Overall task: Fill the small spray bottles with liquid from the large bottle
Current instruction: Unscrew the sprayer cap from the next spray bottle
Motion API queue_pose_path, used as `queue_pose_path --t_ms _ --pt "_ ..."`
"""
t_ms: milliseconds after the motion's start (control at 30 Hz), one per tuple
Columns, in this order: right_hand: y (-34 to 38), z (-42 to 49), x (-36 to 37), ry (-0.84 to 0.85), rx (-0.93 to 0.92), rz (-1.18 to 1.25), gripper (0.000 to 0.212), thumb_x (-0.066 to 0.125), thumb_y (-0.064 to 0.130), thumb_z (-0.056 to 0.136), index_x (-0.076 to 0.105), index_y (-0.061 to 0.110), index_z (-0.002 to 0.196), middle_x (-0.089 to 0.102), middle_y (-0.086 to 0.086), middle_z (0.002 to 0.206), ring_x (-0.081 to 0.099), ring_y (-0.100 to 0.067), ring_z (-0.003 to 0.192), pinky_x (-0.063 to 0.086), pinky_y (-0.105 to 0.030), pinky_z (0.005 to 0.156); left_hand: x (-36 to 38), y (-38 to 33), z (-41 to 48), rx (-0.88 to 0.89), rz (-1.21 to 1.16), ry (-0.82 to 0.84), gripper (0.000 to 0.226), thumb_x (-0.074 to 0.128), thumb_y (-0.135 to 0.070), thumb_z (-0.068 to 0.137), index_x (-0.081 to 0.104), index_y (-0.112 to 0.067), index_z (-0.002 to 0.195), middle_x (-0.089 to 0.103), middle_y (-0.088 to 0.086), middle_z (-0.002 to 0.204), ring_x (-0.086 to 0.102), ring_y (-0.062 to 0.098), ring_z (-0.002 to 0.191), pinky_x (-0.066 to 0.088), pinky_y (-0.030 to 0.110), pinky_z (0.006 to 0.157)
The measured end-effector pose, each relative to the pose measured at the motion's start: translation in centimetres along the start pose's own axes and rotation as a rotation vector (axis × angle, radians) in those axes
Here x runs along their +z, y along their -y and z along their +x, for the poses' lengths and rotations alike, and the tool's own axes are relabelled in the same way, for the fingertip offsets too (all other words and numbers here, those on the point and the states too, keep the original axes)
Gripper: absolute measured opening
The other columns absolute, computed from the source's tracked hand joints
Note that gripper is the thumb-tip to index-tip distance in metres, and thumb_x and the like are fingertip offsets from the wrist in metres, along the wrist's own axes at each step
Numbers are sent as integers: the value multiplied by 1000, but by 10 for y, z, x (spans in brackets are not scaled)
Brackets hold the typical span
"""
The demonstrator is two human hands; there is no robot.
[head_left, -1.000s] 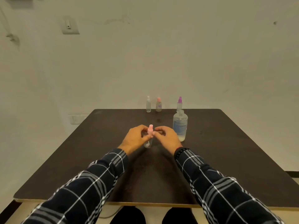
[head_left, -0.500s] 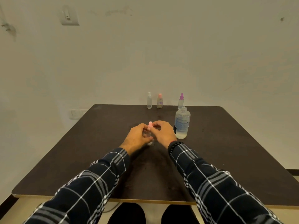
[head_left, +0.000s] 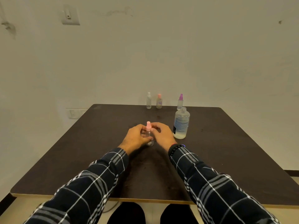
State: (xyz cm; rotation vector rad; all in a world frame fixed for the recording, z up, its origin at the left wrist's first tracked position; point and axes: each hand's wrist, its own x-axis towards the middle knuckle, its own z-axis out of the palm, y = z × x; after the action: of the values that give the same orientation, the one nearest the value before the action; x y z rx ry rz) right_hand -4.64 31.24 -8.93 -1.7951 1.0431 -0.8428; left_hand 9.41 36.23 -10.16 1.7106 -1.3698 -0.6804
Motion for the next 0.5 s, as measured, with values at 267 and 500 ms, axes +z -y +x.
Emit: queue_pose_path --t_ms 267,500 --pt "-3 -1 7 -67 70 54 52 79 33 84 49 23 124 60 7 108 61 -8 99 57 -31 84 -2 -1 1 14 47 23 34 78 -17 84 61 -25 112 67 -7 104 66 6 94 56 24 84" --pt "-2 -5 -1 12 -21 57 28 58 18 100 60 21 128 56 5 125 56 -6 107 51 -31 99 0 -2 1 24 21 8 33 79 -18 84 61 -22 112 70 -6 100 68 3 88 56 20 79"
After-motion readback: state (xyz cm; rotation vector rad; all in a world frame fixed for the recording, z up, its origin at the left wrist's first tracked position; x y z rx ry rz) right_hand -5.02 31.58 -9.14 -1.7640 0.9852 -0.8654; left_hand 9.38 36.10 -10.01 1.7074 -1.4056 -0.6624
